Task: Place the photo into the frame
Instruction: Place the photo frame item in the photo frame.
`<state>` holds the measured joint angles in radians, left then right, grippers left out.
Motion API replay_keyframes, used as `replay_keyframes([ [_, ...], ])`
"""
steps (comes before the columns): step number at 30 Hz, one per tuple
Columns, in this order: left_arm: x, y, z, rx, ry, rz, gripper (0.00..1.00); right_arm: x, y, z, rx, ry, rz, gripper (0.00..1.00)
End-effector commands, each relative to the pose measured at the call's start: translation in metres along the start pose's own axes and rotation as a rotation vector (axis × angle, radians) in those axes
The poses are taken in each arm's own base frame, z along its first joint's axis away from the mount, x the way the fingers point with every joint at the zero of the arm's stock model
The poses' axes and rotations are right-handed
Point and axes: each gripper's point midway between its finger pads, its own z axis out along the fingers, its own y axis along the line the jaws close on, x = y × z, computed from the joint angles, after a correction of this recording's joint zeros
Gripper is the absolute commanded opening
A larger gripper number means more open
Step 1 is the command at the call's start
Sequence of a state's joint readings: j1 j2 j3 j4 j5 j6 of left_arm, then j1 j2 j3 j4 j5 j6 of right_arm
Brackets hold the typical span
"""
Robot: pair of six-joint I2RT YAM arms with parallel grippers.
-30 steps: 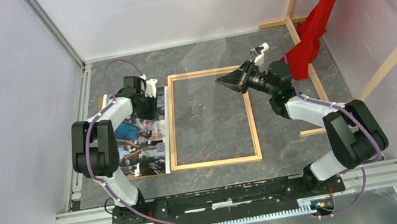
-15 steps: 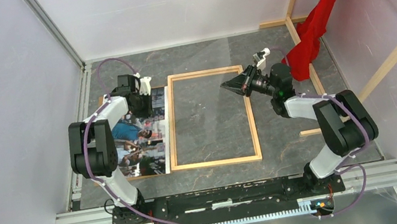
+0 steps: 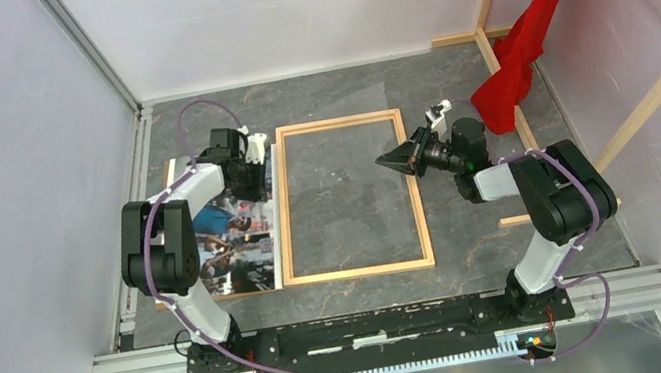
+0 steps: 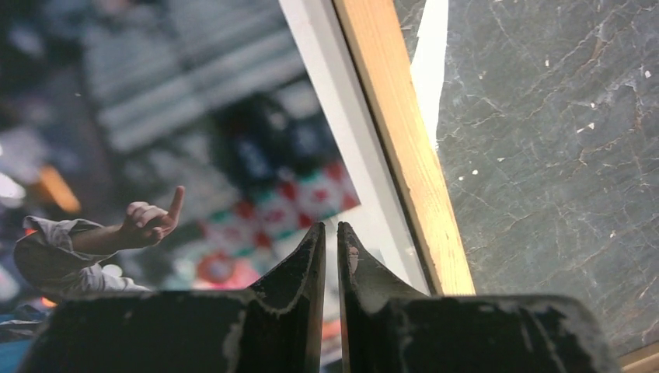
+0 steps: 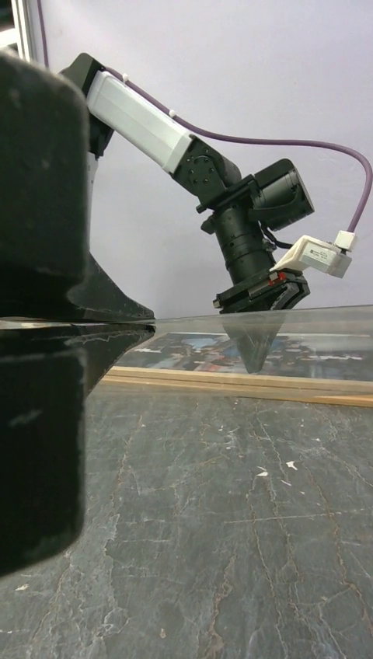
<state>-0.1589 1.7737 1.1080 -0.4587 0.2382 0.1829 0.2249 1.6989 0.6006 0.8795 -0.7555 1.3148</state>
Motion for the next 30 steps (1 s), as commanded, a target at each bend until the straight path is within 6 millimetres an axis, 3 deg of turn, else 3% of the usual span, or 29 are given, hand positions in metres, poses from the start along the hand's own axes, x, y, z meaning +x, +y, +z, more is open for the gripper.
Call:
replay_keyframes([
  [1,-0.01,-0.01,0.0,0.013,-0.045,-0.004,0.17,0.005,0.016,-0.005,-0.076,0.019,-0.02,0.0],
  [11,-0.004,-0.016,0.007,0.02,-0.031,0.005,0.17,0.008,0.021,-0.008,-0.072,0.025,0.023,0.0],
  [18,-0.003,-0.018,0.009,0.023,-0.031,0.007,0.16,0.01,0.001,-0.007,-0.001,0.029,0.037,0.0],
  [30,-0.002,-0.016,0.01,0.015,-0.031,0.012,0.16,-0.007,-0.017,0.0,0.147,0.03,-0.092,0.0],
])
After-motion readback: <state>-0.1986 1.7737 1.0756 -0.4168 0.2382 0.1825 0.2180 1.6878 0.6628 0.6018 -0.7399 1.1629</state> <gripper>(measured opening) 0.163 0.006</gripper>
